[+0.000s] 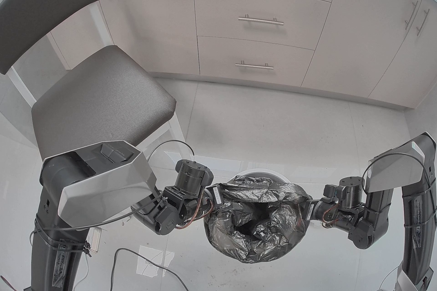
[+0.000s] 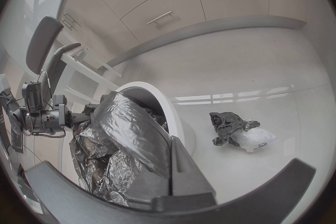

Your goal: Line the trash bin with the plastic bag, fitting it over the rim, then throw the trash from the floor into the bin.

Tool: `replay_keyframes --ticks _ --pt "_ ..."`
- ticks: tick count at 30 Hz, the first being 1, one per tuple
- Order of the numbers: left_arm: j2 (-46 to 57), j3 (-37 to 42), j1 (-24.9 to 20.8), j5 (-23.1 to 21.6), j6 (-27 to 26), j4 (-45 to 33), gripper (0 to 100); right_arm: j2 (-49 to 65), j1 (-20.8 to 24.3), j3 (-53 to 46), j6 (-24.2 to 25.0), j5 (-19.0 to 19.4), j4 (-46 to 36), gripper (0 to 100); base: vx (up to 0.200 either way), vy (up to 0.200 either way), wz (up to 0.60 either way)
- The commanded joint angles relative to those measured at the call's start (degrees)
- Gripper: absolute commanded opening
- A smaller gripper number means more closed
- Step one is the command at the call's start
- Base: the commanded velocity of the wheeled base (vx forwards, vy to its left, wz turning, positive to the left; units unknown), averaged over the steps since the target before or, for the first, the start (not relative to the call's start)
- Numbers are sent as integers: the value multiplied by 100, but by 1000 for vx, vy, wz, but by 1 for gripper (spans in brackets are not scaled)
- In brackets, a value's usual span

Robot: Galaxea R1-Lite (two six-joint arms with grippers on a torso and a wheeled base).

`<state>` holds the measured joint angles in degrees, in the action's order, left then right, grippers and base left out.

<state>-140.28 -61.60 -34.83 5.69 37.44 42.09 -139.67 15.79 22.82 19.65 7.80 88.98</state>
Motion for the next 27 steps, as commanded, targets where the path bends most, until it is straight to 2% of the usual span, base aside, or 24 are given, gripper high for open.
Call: replay_keyframes --ticks 1,2,17,20,23,25,27 --pt "-8 16 -15 2 9 1 0 10 -14 -6 -5 2 102 0 0 0 0" --pt "0 16 -15 2 9 1 0 10 -14 -6 -14 2 102 100 0 0 0" --pt "203 52 -42 20 62 1 0 142 65 -111 -75 -7 102 100 0 0 0" --pt "220 52 -42 20 62 1 0 519 390 -498 -524 -130 102 100 0 0 0" --pt "255 60 -50 20 62 1 0 836 706 -612 -673 -314 102 100 0 0 0" --pt "255 52 -77 20 53 1 0 1012 794 -463 -823 -552 102 100 0 0 0" --pt "255 43 -86 20 53 1 0 1126 794 -217 -963 -578 102 100 0 0 0"
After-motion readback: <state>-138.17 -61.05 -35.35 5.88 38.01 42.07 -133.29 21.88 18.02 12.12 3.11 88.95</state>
